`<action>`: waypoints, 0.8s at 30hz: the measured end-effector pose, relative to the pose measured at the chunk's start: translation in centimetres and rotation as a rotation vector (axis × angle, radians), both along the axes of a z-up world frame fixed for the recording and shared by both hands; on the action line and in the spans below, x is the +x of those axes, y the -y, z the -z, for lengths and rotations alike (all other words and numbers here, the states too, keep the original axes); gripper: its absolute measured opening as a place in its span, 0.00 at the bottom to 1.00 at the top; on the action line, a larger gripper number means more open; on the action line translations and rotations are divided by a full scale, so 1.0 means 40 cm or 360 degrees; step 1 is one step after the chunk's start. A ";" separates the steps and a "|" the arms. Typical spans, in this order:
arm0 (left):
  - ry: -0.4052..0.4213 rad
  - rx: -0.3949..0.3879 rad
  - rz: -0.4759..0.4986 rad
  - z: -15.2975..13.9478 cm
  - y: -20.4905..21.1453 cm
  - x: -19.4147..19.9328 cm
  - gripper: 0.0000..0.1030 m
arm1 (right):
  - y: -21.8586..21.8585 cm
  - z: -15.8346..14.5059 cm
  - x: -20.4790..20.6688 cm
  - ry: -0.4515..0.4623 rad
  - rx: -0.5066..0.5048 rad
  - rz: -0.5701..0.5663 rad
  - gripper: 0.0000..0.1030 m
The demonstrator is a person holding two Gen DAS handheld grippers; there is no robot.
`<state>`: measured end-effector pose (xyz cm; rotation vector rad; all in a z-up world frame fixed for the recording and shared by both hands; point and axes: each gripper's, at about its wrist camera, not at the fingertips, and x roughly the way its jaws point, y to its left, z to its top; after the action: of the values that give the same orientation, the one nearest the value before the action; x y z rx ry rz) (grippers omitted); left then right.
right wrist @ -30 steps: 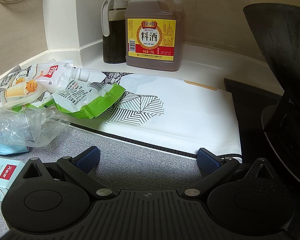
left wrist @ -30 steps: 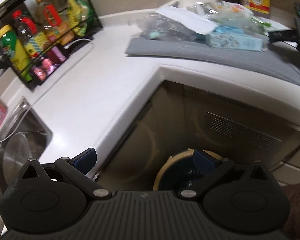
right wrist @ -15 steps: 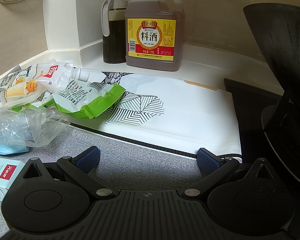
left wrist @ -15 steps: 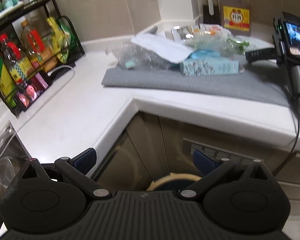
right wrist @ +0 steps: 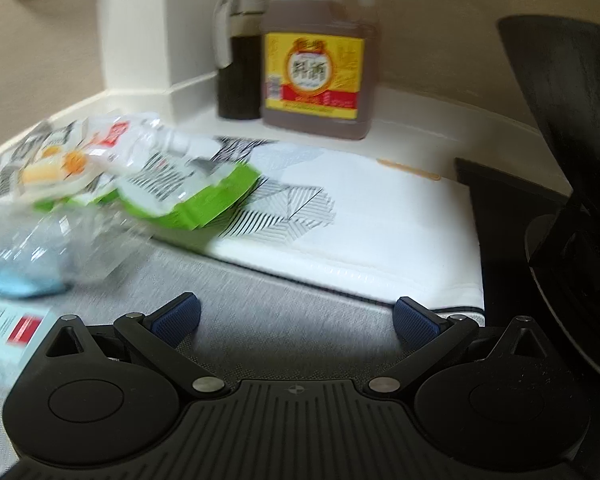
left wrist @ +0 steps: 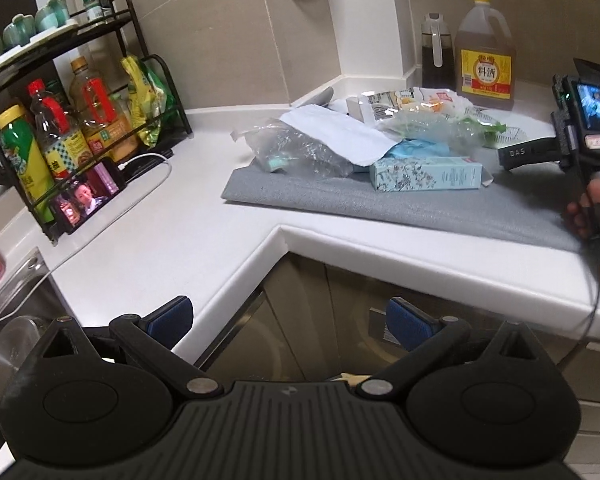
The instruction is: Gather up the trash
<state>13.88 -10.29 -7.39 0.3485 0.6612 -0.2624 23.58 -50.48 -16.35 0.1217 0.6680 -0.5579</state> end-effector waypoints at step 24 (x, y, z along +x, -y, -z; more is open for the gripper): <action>-0.0066 -0.0209 0.0139 -0.025 -0.049 -0.109 1.00 | -0.517 -0.207 -0.578 0.0548 -0.0461 -0.0576 1.00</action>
<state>9.53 -8.32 -6.37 0.2469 0.6671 -0.3955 0.47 -29.81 -8.08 -0.1705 0.2582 -0.2690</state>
